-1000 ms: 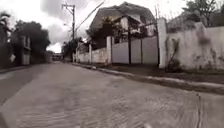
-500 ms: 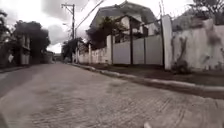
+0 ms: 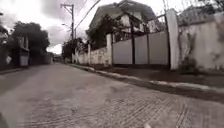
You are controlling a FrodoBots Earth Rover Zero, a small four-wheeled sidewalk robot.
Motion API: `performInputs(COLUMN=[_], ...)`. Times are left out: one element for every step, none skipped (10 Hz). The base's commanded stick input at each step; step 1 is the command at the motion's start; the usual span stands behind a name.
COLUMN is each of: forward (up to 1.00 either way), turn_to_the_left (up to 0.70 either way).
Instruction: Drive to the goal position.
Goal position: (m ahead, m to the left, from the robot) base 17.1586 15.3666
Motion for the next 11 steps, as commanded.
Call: performInputs(forward=[0.7,0.7,0.7,0.7,0.7,0.7,0.7,0.7,0.7,0.7,0.7], turn_to_the_left=[0.0,0.0,0.0,0.0,0.0,0.0,0.0,0.0,0.0,0.17,0.27])
